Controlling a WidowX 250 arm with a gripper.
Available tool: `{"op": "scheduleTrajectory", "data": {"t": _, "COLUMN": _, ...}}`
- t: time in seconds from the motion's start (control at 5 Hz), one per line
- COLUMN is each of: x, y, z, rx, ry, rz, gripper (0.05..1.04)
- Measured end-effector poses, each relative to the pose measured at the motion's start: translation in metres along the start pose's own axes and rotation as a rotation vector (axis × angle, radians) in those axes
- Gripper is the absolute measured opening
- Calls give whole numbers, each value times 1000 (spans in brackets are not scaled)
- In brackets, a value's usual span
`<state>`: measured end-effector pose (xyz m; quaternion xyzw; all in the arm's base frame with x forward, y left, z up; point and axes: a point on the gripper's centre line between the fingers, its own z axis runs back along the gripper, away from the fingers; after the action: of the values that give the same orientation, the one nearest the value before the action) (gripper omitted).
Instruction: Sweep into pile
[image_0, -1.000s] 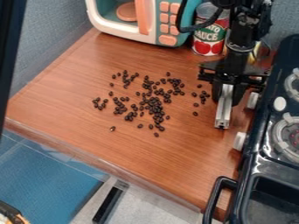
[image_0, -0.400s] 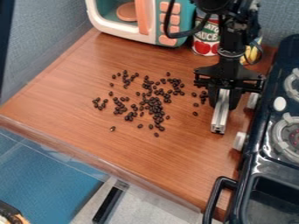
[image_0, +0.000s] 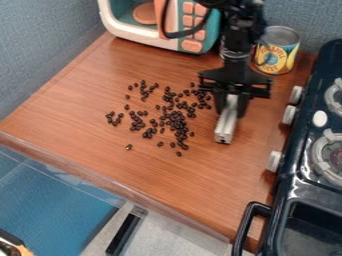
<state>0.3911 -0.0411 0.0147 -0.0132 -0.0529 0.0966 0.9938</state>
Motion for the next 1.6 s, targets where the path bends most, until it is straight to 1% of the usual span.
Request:
{"op": "scheduleTrajectory", "data": {"t": 0.2, "x": 2, "y": 17, "z": 0, "rx": 3, "ry": -7, "rz": -11, "gripper": 380}}
{"op": "scheduleTrajectory", "data": {"t": 0.4, "x": 9, "y": 43, "z": 1, "rx": 8, "ry": -25, "rz": 1, "gripper": 380}}
{"op": "scheduleTrajectory", "data": {"t": 0.8, "x": 21, "y": 90, "z": 3, "rx": 24, "ry": -52, "rz": 55, "gripper": 380}}
{"op": "scheduleTrajectory", "data": {"t": 1.0, "x": 26, "y": 123, "z": 5, "rx": 19, "ry": -42, "rz": 155, "gripper": 380}}
{"op": "scheduleTrajectory", "data": {"t": 1.2, "x": 26, "y": 141, "z": 7, "rx": 1, "ry": -19, "rz": 295, "gripper": 380}}
{"op": "scheduleTrajectory", "data": {"t": 1.4, "x": 25, "y": 164, "z": 13, "rx": -2, "ry": -8, "rz": 487, "gripper": 380}}
{"op": "scheduleTrajectory", "data": {"t": 1.6, "x": 26, "y": 177, "z": 15, "rx": -11, "ry": 7, "rz": 526, "gripper": 380}}
